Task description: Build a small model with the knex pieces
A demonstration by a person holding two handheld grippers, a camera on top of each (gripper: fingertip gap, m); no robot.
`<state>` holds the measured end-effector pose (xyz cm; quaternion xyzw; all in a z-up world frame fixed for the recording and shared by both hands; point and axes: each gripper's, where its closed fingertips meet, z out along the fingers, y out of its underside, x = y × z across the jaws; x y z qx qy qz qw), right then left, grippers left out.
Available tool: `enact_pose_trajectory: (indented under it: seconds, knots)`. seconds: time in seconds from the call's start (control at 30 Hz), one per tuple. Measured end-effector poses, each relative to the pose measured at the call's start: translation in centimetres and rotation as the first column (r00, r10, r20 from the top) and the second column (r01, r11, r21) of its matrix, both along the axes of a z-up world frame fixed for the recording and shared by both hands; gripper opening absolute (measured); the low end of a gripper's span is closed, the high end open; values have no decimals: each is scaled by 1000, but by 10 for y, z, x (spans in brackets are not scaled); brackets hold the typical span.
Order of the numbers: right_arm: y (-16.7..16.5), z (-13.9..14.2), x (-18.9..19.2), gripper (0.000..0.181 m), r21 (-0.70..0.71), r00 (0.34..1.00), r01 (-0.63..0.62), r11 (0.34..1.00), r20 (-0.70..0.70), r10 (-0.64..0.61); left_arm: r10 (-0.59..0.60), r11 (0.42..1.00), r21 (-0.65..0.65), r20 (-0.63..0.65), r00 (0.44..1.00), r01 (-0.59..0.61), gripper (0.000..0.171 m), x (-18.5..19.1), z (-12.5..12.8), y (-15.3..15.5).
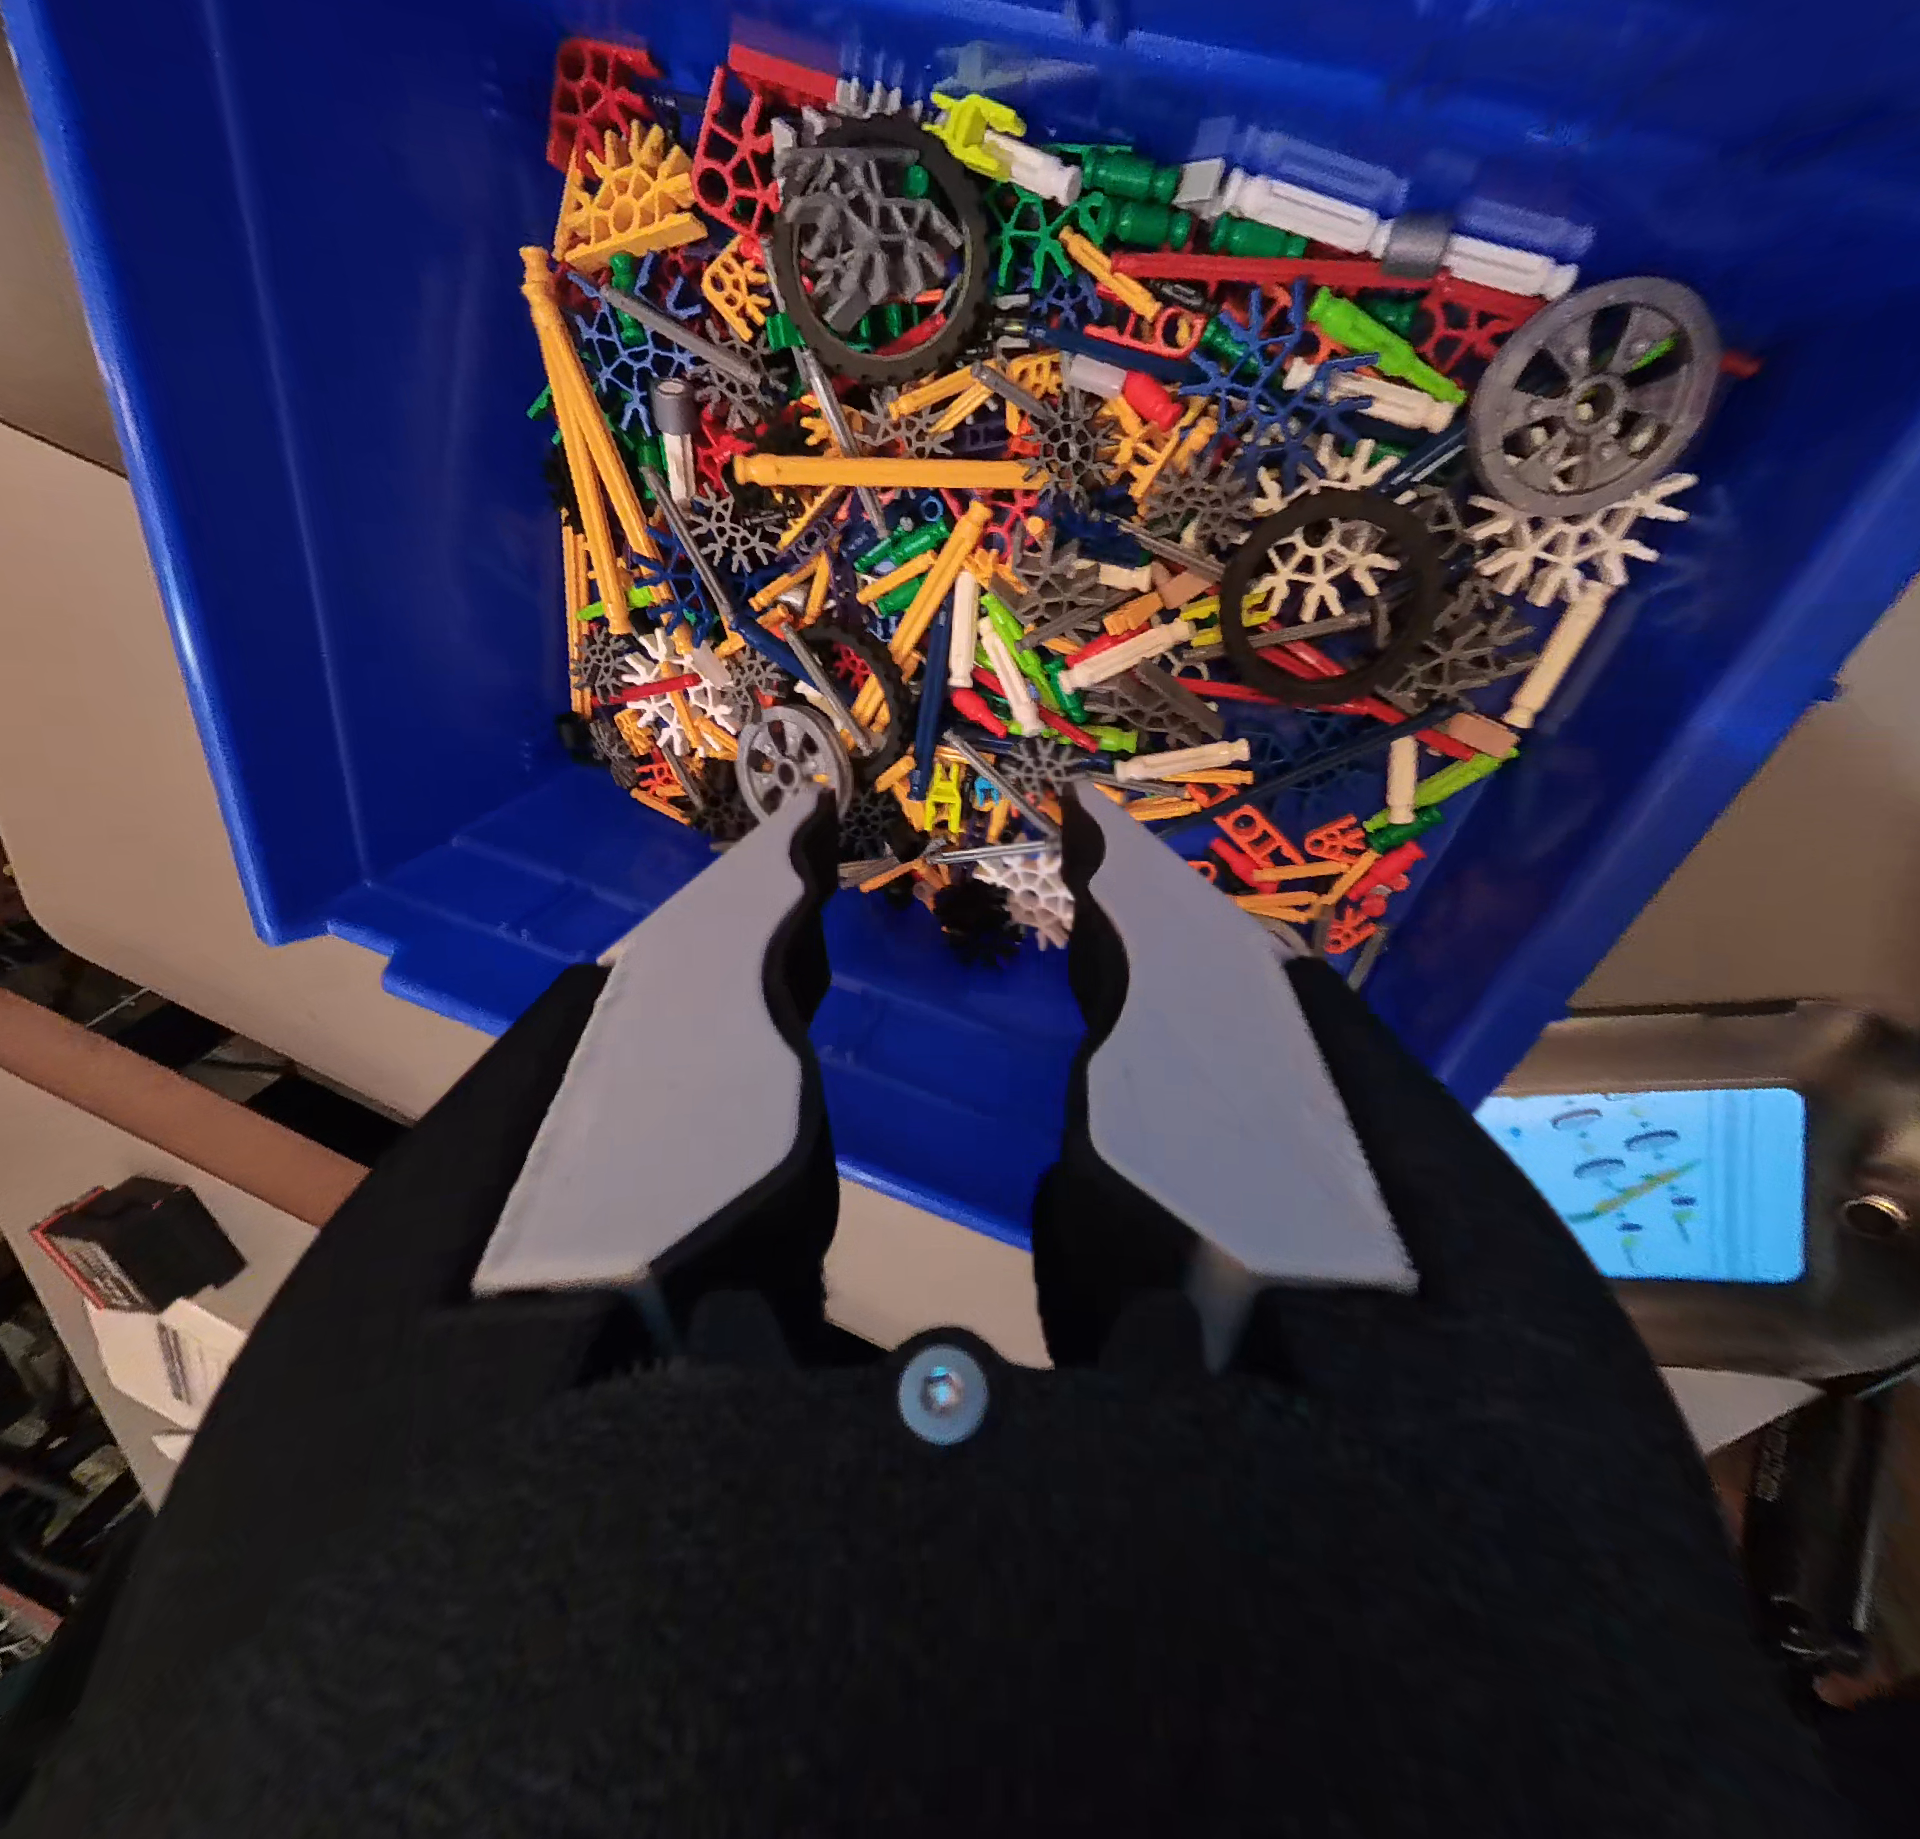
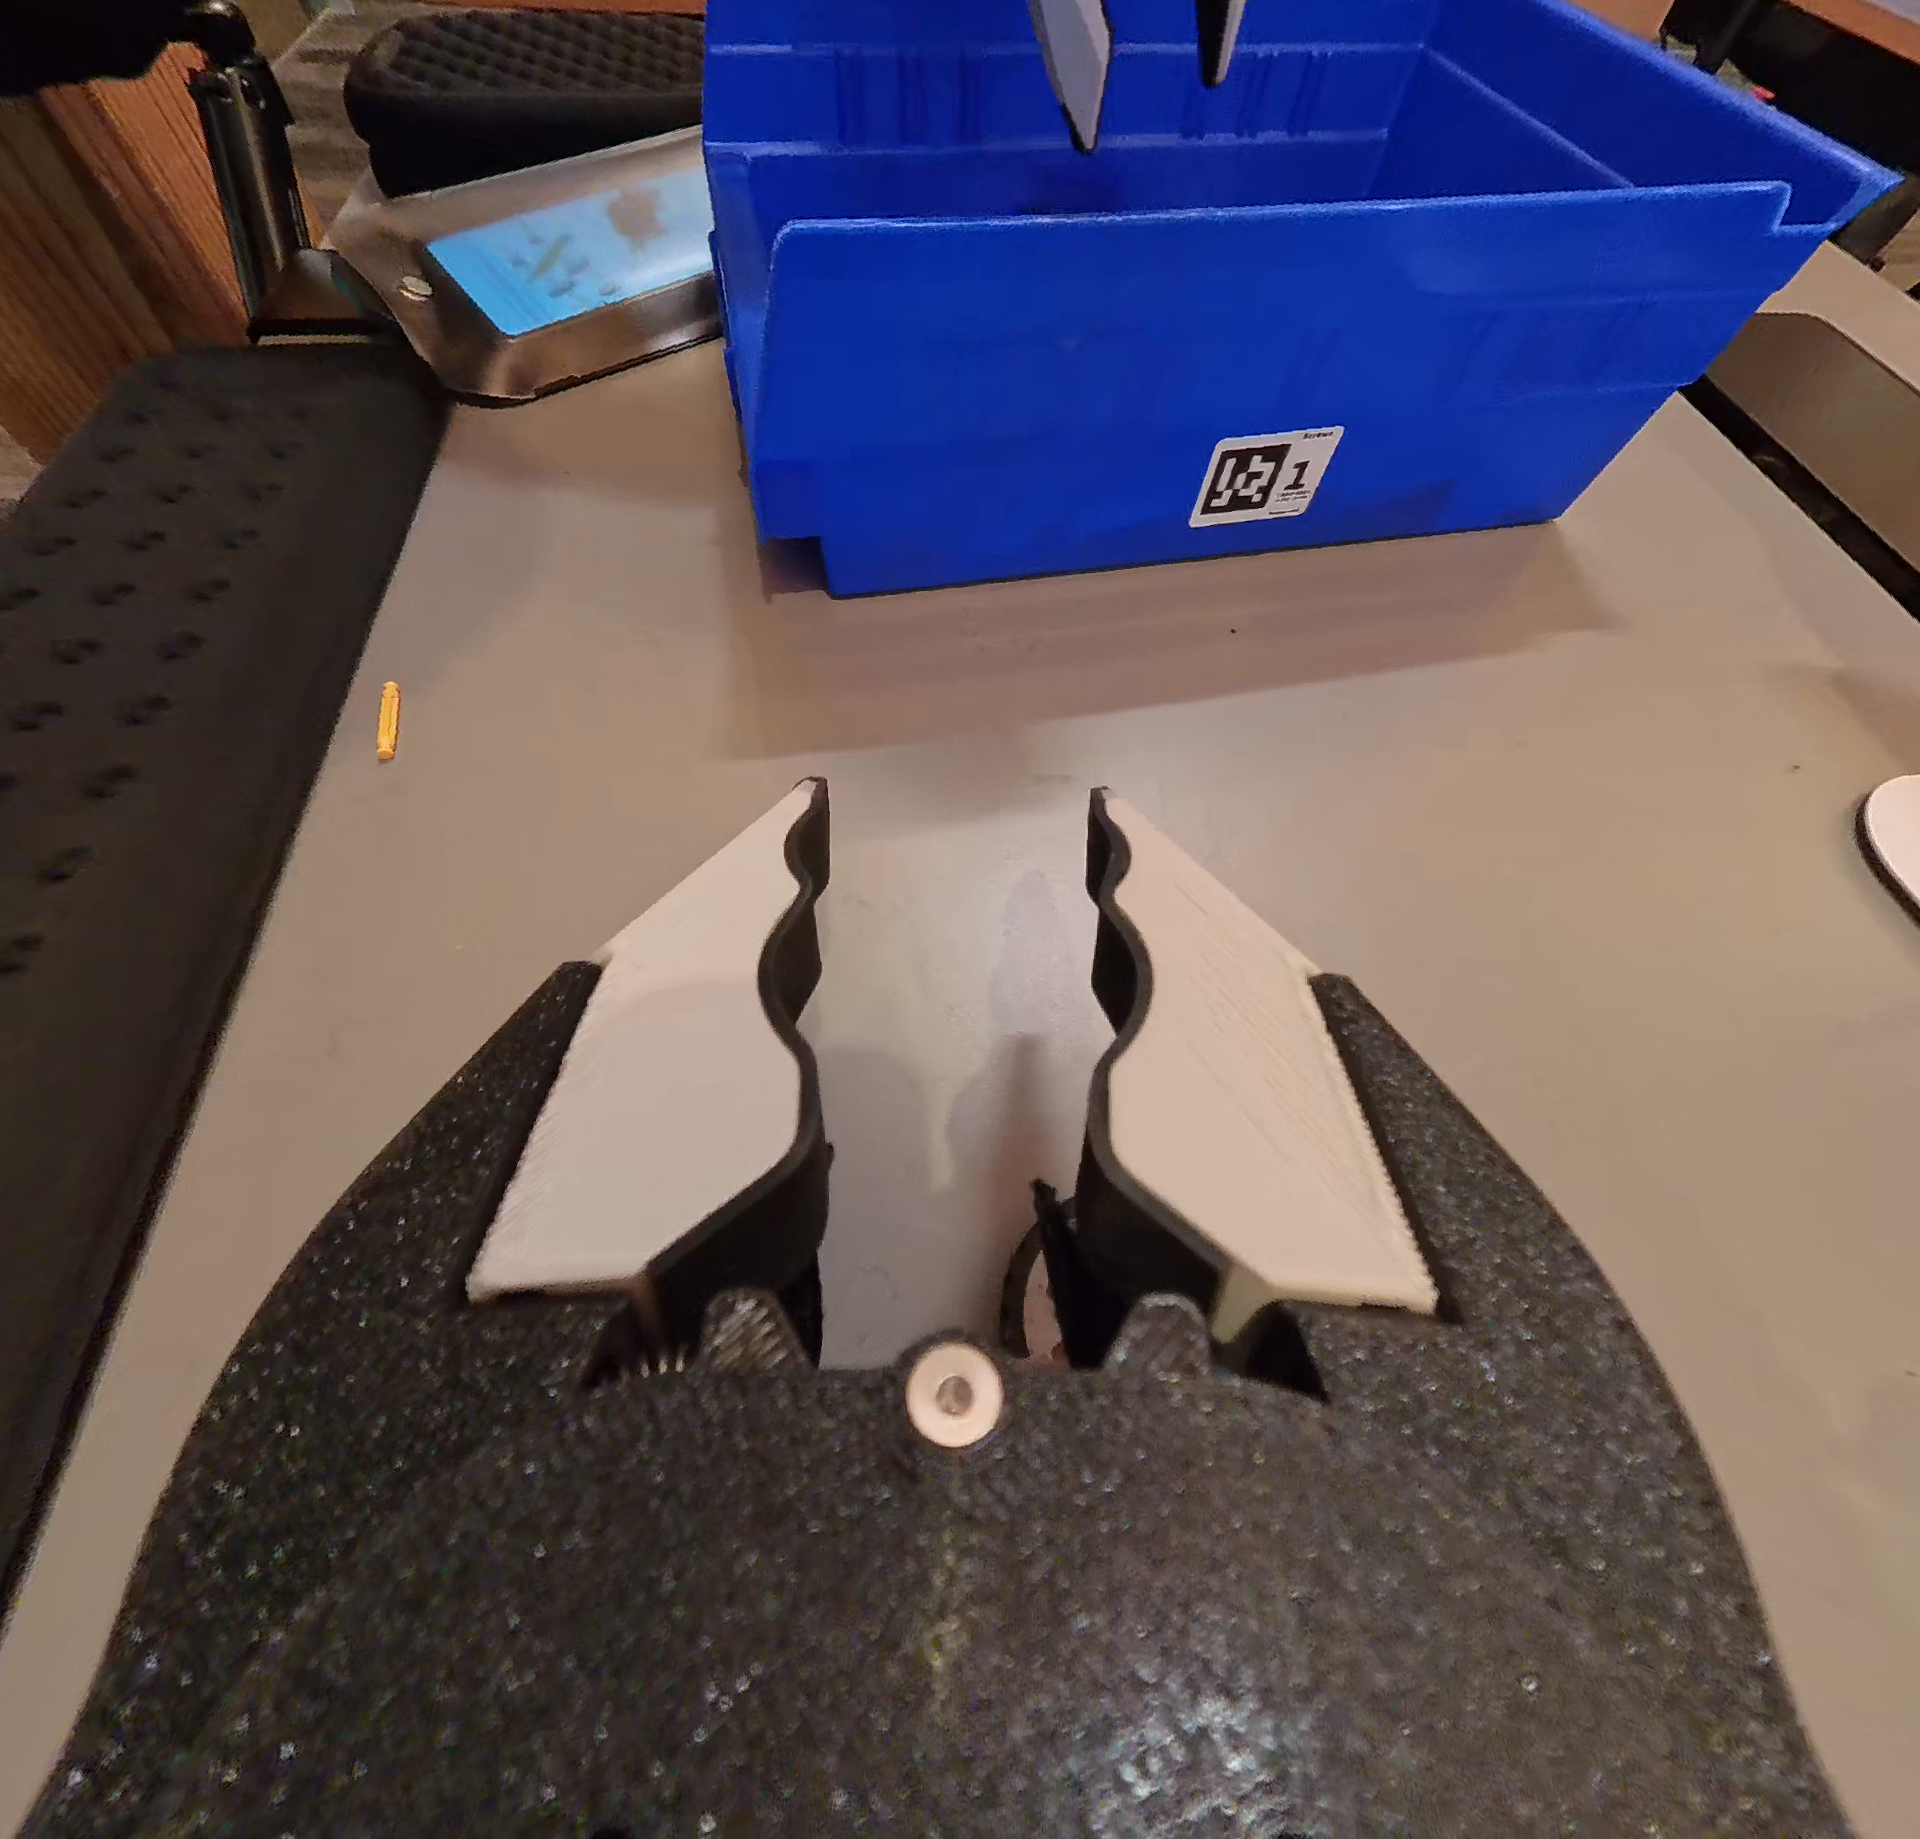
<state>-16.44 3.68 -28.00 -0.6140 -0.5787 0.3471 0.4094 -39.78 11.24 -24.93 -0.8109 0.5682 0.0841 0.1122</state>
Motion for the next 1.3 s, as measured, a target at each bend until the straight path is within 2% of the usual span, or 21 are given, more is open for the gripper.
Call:
enact_pose_trajectory:
  seconds: [0.2,0.3,0.53,0.77,0.97,1.03,1.1,1.17,1.3]
  knots:
    - [-1,0,-1,50,-3,1000,-5,1000,-2,5,40,998,52,80,996,-44,45,1,19,-21]
    - [-1,1,-1,50,-6,1000,-2,1000,-6,2,40,998,53,79,996,-44,45,-2,18,-28]
    - [0,1,0,50,-7,1000,-1,1000,-5,1,43,999,9,24,999,-44,43,-17,2,-20]
    - [0,1,0,50,-9,1000,-2,1000,-6,2,6,997,-76,-58,998,-10,43,-25,-26,-2]
    - [0,1,0,50,-10,1000,-1,1000,-6,1,-48,982,-187,-173,984,15,36,-32,-56,6]
    - [0,1,0,50,-9,1000,-1,1000,-6,1,-62,975,-222,-171,983,22,30,-31,-62,7]
    - [0,1,0,50,-10,1000,-1,1000,-6,1,-64,972,-233,-176,982,22,22,-32,-65,13]
    - [1,1,0,50,-11,1000,-1,1000,-7,1,-80,970,-239,-177,981,36,6,-32,-66,19]
    - [1,1,1,50,-12,1000,-1,1000,-9,0,-101,978,-194,-134,986,74,4,-22,-62,38]
